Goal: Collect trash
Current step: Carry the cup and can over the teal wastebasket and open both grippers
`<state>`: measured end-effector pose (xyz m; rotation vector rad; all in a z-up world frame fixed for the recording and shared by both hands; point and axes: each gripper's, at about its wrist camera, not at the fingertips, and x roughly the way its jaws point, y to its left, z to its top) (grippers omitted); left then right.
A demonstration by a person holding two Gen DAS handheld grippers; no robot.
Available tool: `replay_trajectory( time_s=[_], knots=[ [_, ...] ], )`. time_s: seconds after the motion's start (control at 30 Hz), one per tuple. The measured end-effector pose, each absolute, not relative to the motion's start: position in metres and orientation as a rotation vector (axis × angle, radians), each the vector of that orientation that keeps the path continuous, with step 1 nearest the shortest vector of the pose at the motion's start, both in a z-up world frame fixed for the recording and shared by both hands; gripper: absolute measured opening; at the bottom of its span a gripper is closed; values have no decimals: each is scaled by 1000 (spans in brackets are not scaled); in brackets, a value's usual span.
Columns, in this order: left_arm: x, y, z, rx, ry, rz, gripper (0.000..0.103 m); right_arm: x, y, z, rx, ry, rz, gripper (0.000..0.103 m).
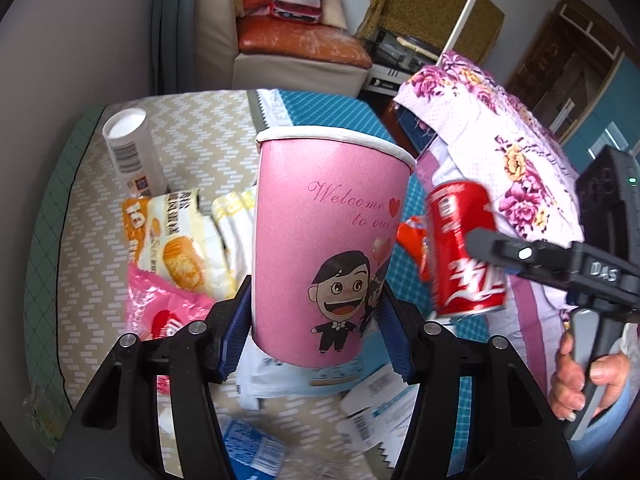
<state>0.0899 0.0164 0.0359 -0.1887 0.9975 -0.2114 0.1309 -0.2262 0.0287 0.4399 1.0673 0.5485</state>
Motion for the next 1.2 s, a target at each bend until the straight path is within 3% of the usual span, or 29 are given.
replay_trajectory(
  time_s=[0.2, 0.5, 0.83, 1.2],
  knots=[
    [97, -29, 41, -152, 1004, -275, 59, 123, -286, 52, 392, 960, 388, 58],
    [132, -130, 31, -70, 1047, -399, 59, 116, -398, 27, 485, 910, 141, 58],
    [174, -256, -23, 115, 1149, -510, 59, 118, -475, -31, 580, 965, -27, 58],
    [195, -300, -74, 195, 1239, -530, 60, 129, -502, -58, 605, 1001, -80, 58]
  ],
)
